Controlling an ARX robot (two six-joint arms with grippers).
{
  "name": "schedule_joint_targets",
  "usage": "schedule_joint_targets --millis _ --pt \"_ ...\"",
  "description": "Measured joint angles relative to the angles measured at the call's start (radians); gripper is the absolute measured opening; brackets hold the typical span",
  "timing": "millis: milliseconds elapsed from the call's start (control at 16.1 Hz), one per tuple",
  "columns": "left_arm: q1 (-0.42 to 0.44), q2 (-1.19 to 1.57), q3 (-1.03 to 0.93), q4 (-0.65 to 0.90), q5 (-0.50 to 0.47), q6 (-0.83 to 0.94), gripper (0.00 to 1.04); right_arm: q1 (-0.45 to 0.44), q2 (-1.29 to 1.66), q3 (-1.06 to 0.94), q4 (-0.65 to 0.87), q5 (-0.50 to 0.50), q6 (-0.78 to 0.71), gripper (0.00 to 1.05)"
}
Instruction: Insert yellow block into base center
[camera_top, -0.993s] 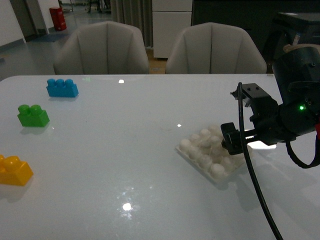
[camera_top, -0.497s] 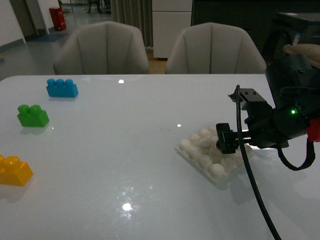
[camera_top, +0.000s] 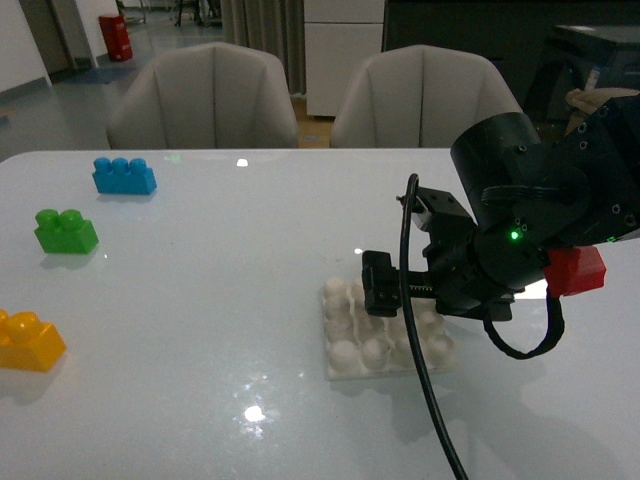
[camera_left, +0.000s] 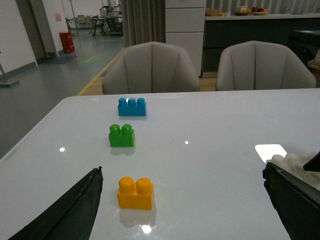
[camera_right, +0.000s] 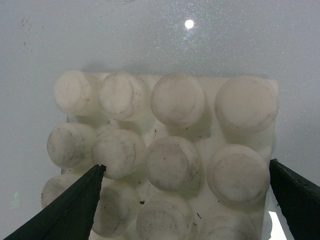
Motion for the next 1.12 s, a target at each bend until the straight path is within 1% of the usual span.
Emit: schedule_joint_targets --millis 124,434,559,745,993,1117 --pt "0.000 0.000 0.000 0.000 0.000 0.000 0.98 0.012 0.009 0.018 -0.001 0.003 0.044 0.98" --pt "0.000 0.000 0.000 0.000 0.000 0.000 0.98 0.078 0.022 0.037 0.003 -0.004 0.114 0.98" --pt "0.000 0.000 0.000 0.000 0.000 0.000 0.98 0.082 0.021 0.030 0.013 -0.008 0.127 0.98" --pt "0.000 0.000 0.000 0.000 0.000 0.000 0.98 0.056 -0.014 -0.025 0.041 -0.014 0.147 0.98" --pt "0.000 0.000 0.000 0.000 0.000 0.000 0.98 -0.020 -0.159 -0.167 0.196 -0.017 0.217 0.98" --pt "0.000 0.000 0.000 0.000 0.000 0.000 0.98 -0.060 -0.343 -0.256 0.290 -0.011 0.260 0.98"
